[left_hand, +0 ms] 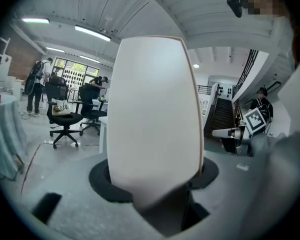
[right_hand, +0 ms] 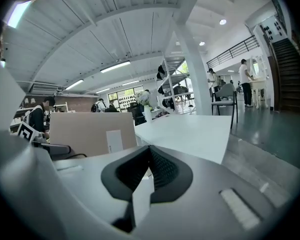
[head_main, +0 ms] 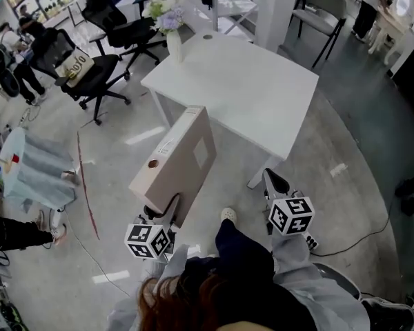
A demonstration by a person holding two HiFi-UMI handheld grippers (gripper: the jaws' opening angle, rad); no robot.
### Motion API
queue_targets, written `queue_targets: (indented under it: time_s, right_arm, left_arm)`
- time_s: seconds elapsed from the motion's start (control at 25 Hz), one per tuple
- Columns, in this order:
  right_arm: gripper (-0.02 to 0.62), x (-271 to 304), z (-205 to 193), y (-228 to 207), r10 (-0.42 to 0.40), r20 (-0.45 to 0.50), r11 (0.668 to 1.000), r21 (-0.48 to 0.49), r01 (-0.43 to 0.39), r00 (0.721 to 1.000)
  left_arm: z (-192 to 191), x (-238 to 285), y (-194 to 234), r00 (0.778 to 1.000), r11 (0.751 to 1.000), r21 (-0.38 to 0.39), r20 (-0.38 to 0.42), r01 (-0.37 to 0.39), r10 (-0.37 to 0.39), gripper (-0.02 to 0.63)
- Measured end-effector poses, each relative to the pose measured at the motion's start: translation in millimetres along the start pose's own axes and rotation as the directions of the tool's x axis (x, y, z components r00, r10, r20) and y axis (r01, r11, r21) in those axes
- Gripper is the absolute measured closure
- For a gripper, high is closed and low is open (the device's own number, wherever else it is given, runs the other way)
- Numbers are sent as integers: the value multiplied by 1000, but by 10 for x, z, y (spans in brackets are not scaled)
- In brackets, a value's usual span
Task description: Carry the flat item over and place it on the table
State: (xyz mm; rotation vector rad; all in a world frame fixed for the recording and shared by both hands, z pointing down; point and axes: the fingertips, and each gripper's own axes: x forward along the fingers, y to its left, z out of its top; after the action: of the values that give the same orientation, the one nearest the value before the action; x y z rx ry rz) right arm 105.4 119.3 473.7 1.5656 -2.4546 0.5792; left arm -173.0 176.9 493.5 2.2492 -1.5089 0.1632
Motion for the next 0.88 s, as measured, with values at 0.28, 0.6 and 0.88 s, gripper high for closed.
queue_targets:
  time_s: [0.28, 0.6, 0.88]
  right_arm:
    - [586, 691, 548, -412, 25, 13, 999, -20, -25, 1000]
    - [586, 1158, 901, -927, 27, 36, 999, -38, -26, 999]
    - [586, 1354, 953, -977, 68, 37, 997, -48, -66, 997]
  left_arm:
    - [703, 695, 64, 994, 999, -35, 100, 37, -34, 337]
    - [1007, 1404, 44, 990, 999, -24, 139, 32, -29, 337]
    - [963, 1563, -47, 988, 998, -56, 151, 32, -23, 336]
